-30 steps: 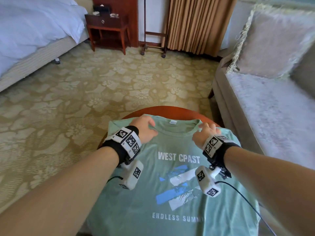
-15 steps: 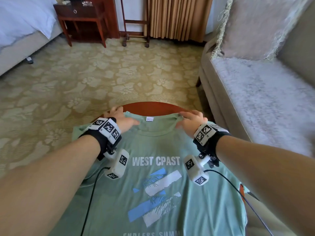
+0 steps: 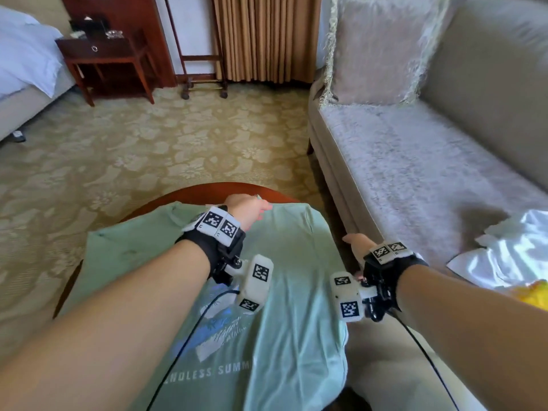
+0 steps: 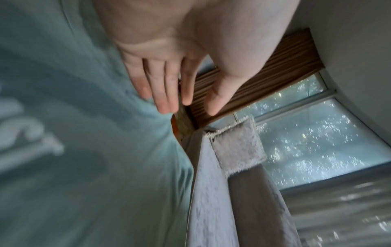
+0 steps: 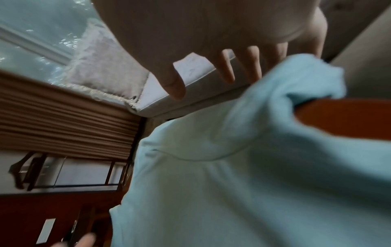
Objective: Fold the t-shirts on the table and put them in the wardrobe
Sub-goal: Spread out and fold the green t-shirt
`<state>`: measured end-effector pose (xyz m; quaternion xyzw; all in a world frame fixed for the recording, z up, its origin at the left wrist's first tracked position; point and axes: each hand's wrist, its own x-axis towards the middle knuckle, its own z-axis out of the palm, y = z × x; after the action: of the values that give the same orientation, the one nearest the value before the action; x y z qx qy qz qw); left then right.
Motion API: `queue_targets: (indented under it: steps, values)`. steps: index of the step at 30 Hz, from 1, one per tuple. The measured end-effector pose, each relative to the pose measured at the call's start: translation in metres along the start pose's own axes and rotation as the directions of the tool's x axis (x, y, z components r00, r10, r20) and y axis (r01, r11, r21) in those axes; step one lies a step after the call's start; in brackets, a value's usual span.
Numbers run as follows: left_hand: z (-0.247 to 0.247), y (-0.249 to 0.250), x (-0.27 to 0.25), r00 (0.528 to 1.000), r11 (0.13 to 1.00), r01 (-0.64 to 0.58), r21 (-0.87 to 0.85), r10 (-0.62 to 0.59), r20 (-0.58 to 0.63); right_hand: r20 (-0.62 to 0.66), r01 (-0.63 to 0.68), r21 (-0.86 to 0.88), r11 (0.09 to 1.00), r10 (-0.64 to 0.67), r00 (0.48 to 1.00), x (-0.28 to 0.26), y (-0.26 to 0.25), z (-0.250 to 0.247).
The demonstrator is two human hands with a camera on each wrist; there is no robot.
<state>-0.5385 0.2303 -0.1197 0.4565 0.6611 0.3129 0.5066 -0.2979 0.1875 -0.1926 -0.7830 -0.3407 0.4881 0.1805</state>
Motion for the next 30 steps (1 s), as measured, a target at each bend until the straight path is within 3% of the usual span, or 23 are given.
queue_targets:
  steps: [3,6,11,16,19,21,24,27,30]
  values:
    - [0.043,-0.005,-0.019,0.978,0.99,-0.098,0.097,0.078,0.191,0.048,-0.013,0.14,0.99,0.007,0.999,-0.013,0.021,0.002]
    - [0.076,-0.019,-0.031,0.952,0.975,-0.143,0.17,0.089,0.294,0.112,-0.047,0.249,0.967,0.019,0.993,-0.01,0.036,0.004]
    - [0.09,-0.028,-0.026,0.949,0.973,-0.147,0.179,0.087,0.303,0.165,-0.123,0.382,0.916,0.063,0.984,-0.003,0.044,0.004]
    - [0.085,-0.034,-0.023,0.933,0.98,-0.181,0.086,0.144,0.331,0.128,-0.155,0.398,0.904,0.113,0.985,0.018,0.051,-0.004]
    - [0.087,-0.033,-0.023,0.947,0.993,-0.111,-0.039,0.117,0.298,0.111,-0.078,0.473,0.878,0.029,0.993,0.064,0.065,-0.008]
    - [0.088,-0.033,-0.021,0.957,0.992,-0.106,-0.073,0.122,0.263,0.05,-0.035,0.53,0.847,0.01,0.999,0.057,0.055,-0.016]
    - [0.085,-0.027,-0.022,0.963,0.964,0.024,-0.265,0.048,0.264,-0.109,0.107,0.513,0.852,-0.059,0.992,-0.013,0.018,-0.026]
    - [0.079,-0.021,-0.022,0.952,0.928,0.107,-0.357,0.008,0.305,-0.261,0.25,0.447,0.859,-0.142,0.955,-0.051,-0.003,-0.025]
    - [0.072,-0.014,-0.027,0.941,0.906,0.158,-0.392,-0.017,0.339,-0.328,0.334,0.243,0.911,-0.247,0.912,-0.069,-0.019,-0.02]
